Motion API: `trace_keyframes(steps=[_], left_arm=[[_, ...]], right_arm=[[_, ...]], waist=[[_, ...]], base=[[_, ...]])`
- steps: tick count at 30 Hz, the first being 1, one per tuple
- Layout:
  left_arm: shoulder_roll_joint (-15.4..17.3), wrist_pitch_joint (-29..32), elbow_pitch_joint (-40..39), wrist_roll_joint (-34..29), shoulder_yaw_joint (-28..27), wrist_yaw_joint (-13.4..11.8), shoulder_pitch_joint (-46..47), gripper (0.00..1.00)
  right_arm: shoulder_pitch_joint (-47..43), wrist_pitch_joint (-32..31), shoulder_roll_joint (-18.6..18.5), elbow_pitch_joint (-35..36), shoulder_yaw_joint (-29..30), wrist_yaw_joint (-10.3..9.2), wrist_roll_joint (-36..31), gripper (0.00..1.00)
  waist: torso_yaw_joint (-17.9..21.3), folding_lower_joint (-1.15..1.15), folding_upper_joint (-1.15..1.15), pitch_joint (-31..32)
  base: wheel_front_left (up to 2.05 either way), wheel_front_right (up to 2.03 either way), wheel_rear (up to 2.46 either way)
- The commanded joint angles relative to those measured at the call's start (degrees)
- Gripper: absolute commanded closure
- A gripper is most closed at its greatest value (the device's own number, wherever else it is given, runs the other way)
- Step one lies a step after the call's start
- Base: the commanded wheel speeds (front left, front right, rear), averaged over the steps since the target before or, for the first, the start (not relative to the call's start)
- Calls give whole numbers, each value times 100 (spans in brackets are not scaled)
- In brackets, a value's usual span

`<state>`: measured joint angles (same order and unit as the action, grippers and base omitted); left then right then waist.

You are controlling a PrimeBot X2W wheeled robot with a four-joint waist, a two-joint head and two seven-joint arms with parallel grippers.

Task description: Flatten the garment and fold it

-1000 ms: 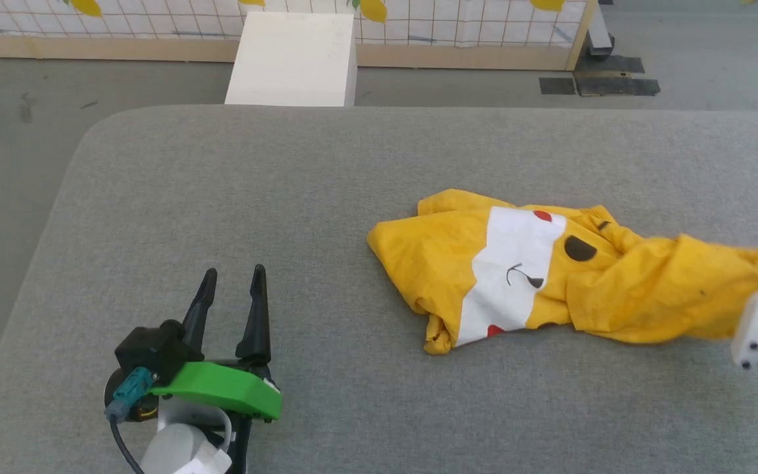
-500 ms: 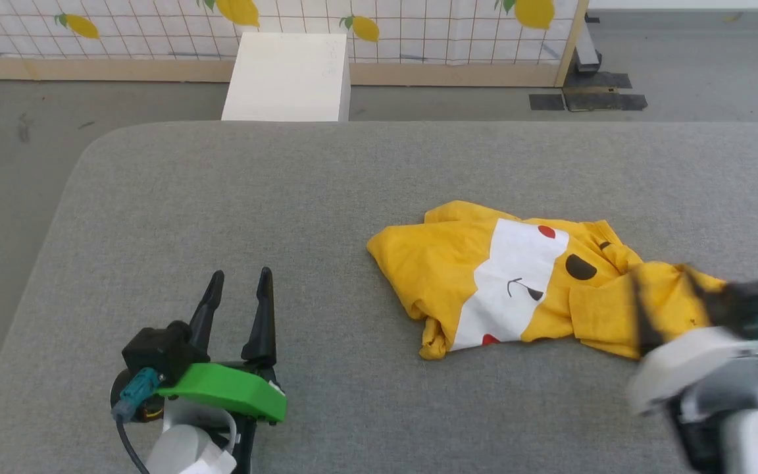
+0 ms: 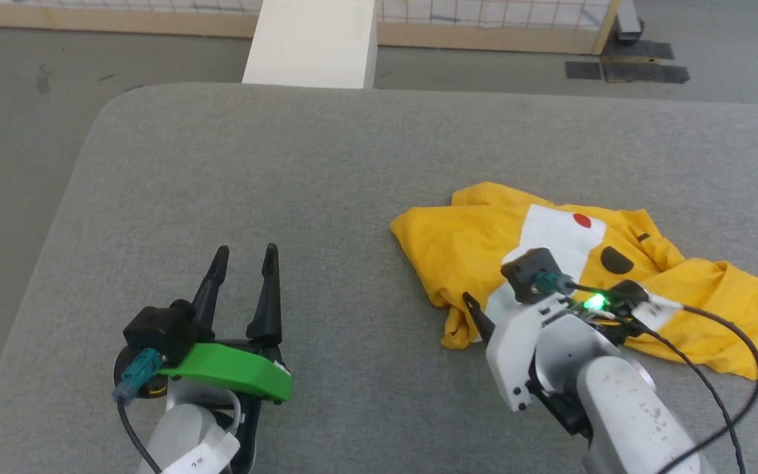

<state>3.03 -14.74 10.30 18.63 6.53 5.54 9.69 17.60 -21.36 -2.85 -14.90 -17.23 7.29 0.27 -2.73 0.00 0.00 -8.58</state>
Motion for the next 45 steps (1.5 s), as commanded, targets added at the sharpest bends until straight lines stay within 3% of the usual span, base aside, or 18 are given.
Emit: trace_keyframes(steps=[1, 3, 4, 7, 15, 20, 25, 30, 31, 32, 38, 45], left_arm=[[-13, -26, -19, -49, 6, 15, 101, 0], [-14, -26, -16, -32, 13, 1, 109, 0], [-14, -26, -14, -19, 19, -7, 111, 0], [-14, -26, -7, 9, 31, -26, 113, 0], [-14, -26, 46, 24, 19, -66, 51, 0], [-14, -26, 84, 2, -2, -64, -53, 0], [-15, -26, 115, -10, -15, -59, -185, 0], [-15, -26, 148, -27, -12, -41, -278, 0], [-15, -26, 181, -34, 19, -24, -289, 0], [-14, -26, 201, -41, 41, -19, -293, 0], [-14, 9, 329, -41, 198, 2, -190, 0], [-14, 497, 706, 98, 750, -105, 566, 0]], right_arm=[[159, -159, -3, -151, -83, 20, -31, 0], [298, -403, -3, -370, -157, 20, 6, 0], [361, -571, -3, -499, -204, 20, -35, 34], [498, -715, -3, -645, -267, 20, -43, 100], [279, -900, -3, -470, -482, 20, 515, 100], [-494, -1592, -244, 412, -507, 20, 880, 100], [-1842, -2704, -580, 1589, 237, 20, 995, 100], [-2898, -3217, -353, 2398, 1244, 20, 794, 100], [-3124, -3129, -198, 2562, 1558, 20, 715, 90], [-3168, -2925, -123, 2662, 1722, 20, 704, 0], [-3001, -1391, -7, 2921, 2235, 20, 1230, 0], [-2389, 610, -4, 2666, 2518, 20, 1104, 0]], waist=[[-124, 0, 0, -125], [-145, 0, 0, -151], [-153, 0, 0, -161], [-157, 0, 0, -174], [-31, 0, 0, 14], [93, 0, 0, 274], [245, 0, 0, 492], [424, 0, 0, 582], [499, 0, 0, 603], [543, 0, 0, 614], [813, 0, 0, 580], [1146, 0, 0, 241]], base=[[0, 0, 0], [0, 0, 0], [0, 0, 0], [0, 0, 0], [0, 0, 0], [0, 0, 0], [0, 0, 0], [0, 0, 0], [0, 0, 0], [0, 0, 0], [0, 0, 0], [0, 0, 0]])
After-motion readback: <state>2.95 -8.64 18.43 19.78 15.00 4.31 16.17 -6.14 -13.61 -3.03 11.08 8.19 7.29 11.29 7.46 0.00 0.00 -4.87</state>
